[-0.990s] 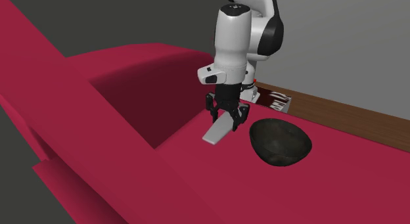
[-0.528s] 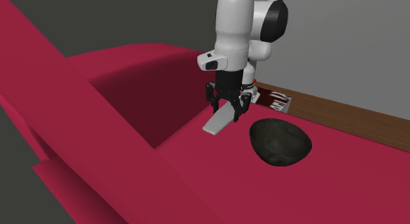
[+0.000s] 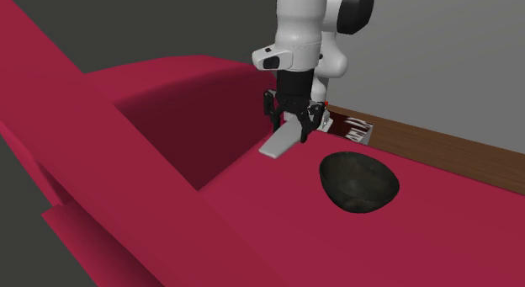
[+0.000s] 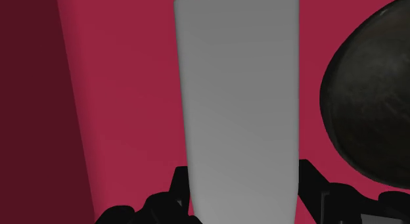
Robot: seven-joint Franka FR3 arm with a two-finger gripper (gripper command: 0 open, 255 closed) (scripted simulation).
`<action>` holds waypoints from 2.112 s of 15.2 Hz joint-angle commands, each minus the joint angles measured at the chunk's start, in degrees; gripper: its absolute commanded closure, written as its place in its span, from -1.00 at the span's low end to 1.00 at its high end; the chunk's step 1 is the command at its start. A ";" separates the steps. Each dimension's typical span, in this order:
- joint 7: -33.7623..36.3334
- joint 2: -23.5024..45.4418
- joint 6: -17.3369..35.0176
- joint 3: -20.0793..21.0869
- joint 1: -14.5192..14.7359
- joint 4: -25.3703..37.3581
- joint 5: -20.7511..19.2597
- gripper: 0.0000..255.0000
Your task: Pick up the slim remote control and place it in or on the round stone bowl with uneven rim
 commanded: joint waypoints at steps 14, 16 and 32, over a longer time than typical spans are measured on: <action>16.20 7.91 -5.77 5.83 10.44 12.70 -3.62 1.00; 17.42 8.89 -5.45 6.12 11.34 13.25 -4.07 1.00; 18.08 10.32 3.76 5.74 11.15 5.35 -4.87 1.00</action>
